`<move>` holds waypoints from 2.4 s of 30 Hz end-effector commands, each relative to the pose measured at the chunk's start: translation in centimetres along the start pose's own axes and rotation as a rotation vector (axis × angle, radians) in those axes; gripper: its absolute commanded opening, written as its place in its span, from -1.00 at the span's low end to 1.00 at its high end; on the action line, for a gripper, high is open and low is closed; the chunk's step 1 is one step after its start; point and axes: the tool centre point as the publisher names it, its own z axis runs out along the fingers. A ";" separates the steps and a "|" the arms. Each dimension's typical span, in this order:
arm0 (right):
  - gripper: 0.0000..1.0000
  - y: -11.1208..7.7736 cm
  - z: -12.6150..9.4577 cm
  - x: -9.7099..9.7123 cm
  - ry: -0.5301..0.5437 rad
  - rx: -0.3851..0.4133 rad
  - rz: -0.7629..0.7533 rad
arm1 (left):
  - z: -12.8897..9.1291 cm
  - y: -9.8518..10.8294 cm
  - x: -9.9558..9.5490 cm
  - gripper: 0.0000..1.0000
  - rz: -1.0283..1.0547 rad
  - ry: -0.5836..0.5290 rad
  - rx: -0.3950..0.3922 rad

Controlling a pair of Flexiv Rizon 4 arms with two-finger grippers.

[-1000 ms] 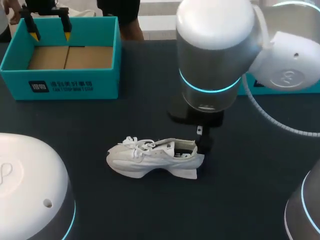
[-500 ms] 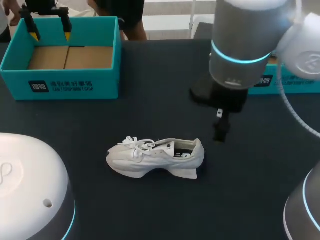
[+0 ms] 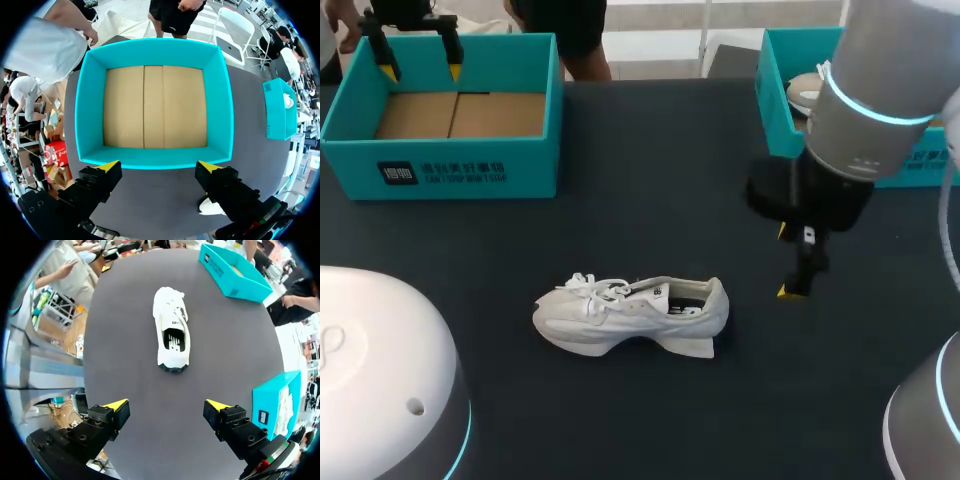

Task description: Take the shoe out of the shoebox, open the shoe tongue, remove and reinsert the insole, then place the shoe into the shoebox

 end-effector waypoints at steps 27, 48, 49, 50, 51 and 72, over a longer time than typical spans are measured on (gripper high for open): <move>1.00 -1.6 5.4 0.7 -0.017 -0.769 -0.015 | 0.0 0.0 0.0 1.00 0.000 0.000 0.000; 1.00 -4.3 11.9 -2.4 -0.082 -0.794 -0.082 | 0.0 0.0 0.0 1.00 0.000 0.000 0.000; 1.00 -4.3 11.9 -2.4 -0.082 -0.794 -0.082 | 0.0 0.0 0.0 1.00 0.000 0.000 0.000; 1.00 -4.3 11.9 -2.4 -0.082 -0.794 -0.082 | 0.0 0.0 0.0 1.00 0.000 0.000 0.000; 1.00 -4.3 11.9 -2.4 -0.082 -0.794 -0.082 | 0.0 0.0 0.0 1.00 0.000 0.000 0.000; 1.00 -2.6 14.4 -3.1 -0.101 -0.823 -0.102 | 0.0 0.0 0.0 1.00 0.000 0.000 0.000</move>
